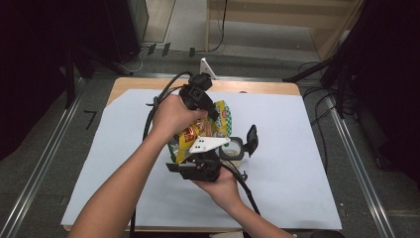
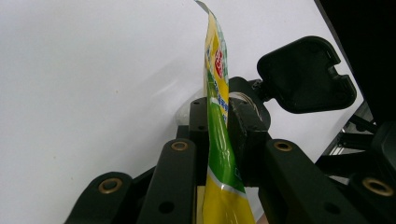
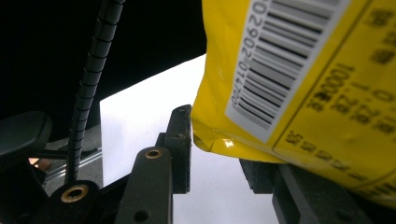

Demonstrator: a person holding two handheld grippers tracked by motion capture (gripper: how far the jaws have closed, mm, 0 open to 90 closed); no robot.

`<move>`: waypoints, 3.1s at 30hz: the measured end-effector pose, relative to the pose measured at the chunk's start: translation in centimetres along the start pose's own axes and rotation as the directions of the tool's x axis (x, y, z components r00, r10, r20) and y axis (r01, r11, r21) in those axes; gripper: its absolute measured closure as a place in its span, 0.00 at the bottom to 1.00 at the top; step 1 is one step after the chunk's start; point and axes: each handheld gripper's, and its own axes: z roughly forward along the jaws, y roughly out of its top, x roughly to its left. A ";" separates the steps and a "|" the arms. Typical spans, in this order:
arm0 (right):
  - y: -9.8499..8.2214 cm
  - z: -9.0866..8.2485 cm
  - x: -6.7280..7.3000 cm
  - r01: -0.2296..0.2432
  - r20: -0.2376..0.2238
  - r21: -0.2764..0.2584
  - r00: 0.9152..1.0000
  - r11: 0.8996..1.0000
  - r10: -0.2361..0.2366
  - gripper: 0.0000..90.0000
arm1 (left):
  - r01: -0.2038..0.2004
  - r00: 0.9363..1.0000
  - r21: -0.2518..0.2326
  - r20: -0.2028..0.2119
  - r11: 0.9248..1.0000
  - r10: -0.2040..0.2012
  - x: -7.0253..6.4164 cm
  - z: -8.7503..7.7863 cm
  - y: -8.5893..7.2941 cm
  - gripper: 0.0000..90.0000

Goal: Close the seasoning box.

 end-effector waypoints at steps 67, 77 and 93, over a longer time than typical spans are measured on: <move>-0.3 0.3 0.0 0.004 0.005 0.019 1.000 1.000 -0.004 0.77 | 0.009 1.000 0.035 0.007 0.999 -0.009 0.5 0.9 -0.3 0.89; -0.3 0.3 0.0 0.000 0.005 0.019 1.000 1.000 0.000 0.77 | 0.012 1.000 0.037 0.011 0.999 -0.012 0.6 0.9 -0.4 0.89; -0.2 0.1 0.2 0.008 0.010 0.020 1.000 1.000 -0.008 0.77 | 0.022 1.000 0.037 0.015 0.999 -0.023 0.8 0.8 -0.4 0.88</move>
